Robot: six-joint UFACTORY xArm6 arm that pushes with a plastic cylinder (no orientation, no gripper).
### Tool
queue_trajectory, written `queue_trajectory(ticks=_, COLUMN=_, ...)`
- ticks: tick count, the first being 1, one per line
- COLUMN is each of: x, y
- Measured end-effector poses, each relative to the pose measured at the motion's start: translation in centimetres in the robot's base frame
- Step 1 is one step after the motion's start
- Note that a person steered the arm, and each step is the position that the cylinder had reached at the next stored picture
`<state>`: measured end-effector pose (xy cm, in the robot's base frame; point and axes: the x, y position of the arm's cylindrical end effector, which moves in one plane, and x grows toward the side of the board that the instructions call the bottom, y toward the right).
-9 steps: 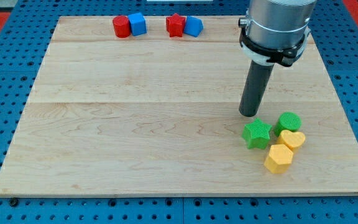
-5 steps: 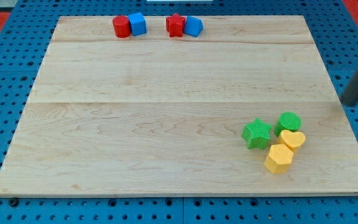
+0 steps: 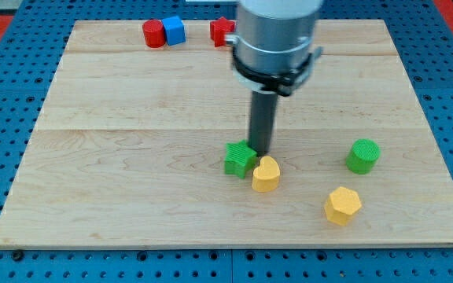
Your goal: Move the yellow heart and green star to the bottom center of the board
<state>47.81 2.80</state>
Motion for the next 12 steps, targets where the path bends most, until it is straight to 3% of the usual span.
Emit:
queue_trajectory(ticks=1, x=-0.6, y=0.6)
queue_trajectory(ticks=2, x=-3.4, y=6.0)
queue_trajectory(ticks=3, x=1.7, y=6.7)
queue_trajectory(ticks=4, x=3.1, y=0.2)
queue_trajectory(ticks=5, x=5.2, y=-0.4)
queue_trajectory(ticks=7, x=5.1, y=3.8)
queue_trajectory(ticks=10, x=6.7, y=-0.1)
queue_trajectory(ticks=11, x=11.0, y=1.1)
queue_trajectory(ticks=12, x=14.0, y=7.0)
